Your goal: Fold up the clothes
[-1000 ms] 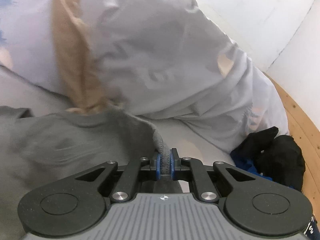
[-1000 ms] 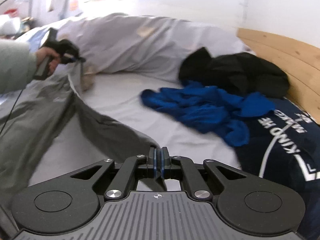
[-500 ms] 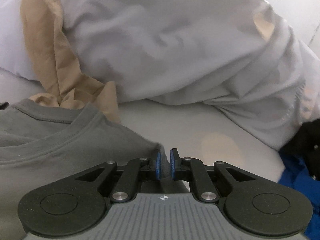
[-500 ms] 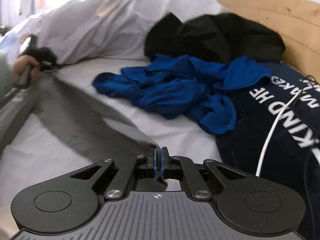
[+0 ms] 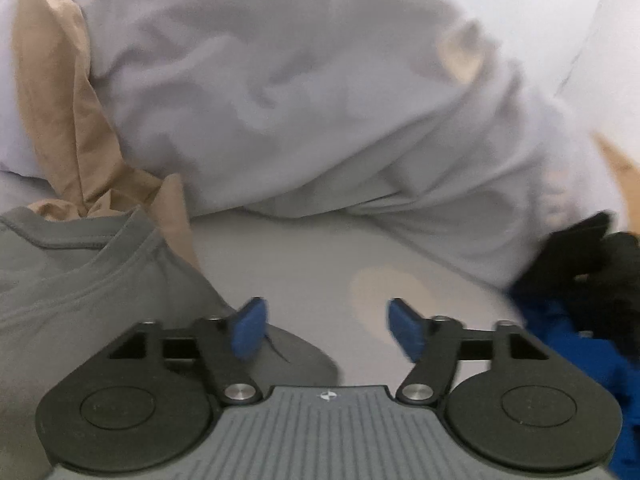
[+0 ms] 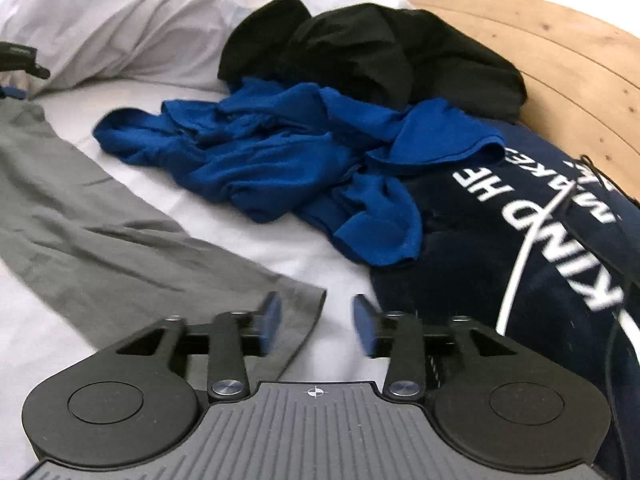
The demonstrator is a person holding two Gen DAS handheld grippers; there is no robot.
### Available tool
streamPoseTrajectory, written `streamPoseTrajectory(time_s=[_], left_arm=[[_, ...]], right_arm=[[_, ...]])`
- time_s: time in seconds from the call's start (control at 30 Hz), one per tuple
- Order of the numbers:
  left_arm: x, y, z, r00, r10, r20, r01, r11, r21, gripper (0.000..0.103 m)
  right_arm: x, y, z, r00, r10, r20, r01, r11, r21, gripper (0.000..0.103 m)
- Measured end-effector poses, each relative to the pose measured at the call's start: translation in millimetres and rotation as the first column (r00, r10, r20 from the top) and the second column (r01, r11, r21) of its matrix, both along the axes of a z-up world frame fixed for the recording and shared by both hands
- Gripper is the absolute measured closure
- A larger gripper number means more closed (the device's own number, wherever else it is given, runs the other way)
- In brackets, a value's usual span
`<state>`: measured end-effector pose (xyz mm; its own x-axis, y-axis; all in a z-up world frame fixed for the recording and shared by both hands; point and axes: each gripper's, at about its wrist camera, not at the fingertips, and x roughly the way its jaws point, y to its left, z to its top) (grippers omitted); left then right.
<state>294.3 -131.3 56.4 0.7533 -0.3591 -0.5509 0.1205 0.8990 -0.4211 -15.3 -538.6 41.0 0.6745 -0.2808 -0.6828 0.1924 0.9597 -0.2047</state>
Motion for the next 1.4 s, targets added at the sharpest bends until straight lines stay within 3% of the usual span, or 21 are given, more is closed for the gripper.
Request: streamPoseTrajectory(time_s=[0.07, 0.17, 0.4, 0.53, 0.63, 0.83, 0.9, 0.97, 1.07, 1.2, 1.4], left_arm=[[-21, 8, 14, 0.999, -0.03, 0.025, 0.03, 0.999, -0.012, 0.014], [-67, 30, 36, 0.996, -0.065, 0.068, 0.067, 0.997, -0.025, 0.009], [-198, 101, 89, 0.99, -0.055, 0.126, 0.055, 0.998, 0.005, 0.0], [-272, 148, 125, 0.991, 0.002, 0.134, 0.004, 0.999, -0.047, 0.0], [-325, 175, 150, 0.987, 0.024, 0.162, -0.017, 0.999, -0.043, 0.0], [-416, 223, 186, 0.979, 0.037, 0.201, -0.024, 0.998, -0.062, 0.0], [-441, 237, 187, 0.978, 0.037, 0.205, -0.017, 0.995, -0.099, 0.0], [-458, 239, 178, 0.98, 0.036, 0.197, -0.015, 0.994, -0.105, 0.0], [-480, 226, 154, 0.982, 0.026, 0.189, -0.016, 0.998, -0.053, 0.0], [-504, 199, 117, 0.99, 0.025, 0.138, -0.028, 0.999, 0.019, 0.0], [-516, 193, 111, 0.991, 0.025, 0.129, -0.028, 0.999, 0.026, 0.0]], right_arm=[[-14, 11, 10, 0.999, 0.033, -0.003, -0.033, 0.999, 0.011, 0.049], [-37, 32, 33, 0.994, 0.111, -0.002, -0.111, 0.993, 0.036, 0.042], [-99, 107, 99, 0.941, 0.339, 0.009, -0.338, 0.933, 0.12, 0.028], [-139, 164, 132, 0.88, 0.474, 0.013, -0.471, 0.87, 0.143, 0.025], [-167, 203, 148, 0.826, 0.563, -0.011, -0.554, 0.817, 0.161, 0.025], [-232, 270, 167, 0.665, 0.735, -0.135, -0.697, 0.675, 0.243, 0.025], [-252, 286, 169, 0.634, 0.758, -0.157, -0.721, 0.652, 0.234, 0.024], [-261, 298, 167, 0.647, 0.745, -0.161, -0.717, 0.667, 0.204, 0.021], [-261, 311, 156, 0.673, 0.73, -0.118, -0.715, 0.683, 0.146, 0.02], [-238, 322, 110, 0.714, 0.694, -0.091, -0.688, 0.72, 0.093, 0.021], [-202, 340, 32, 0.746, 0.639, -0.188, -0.642, 0.765, 0.056, 0.04]])
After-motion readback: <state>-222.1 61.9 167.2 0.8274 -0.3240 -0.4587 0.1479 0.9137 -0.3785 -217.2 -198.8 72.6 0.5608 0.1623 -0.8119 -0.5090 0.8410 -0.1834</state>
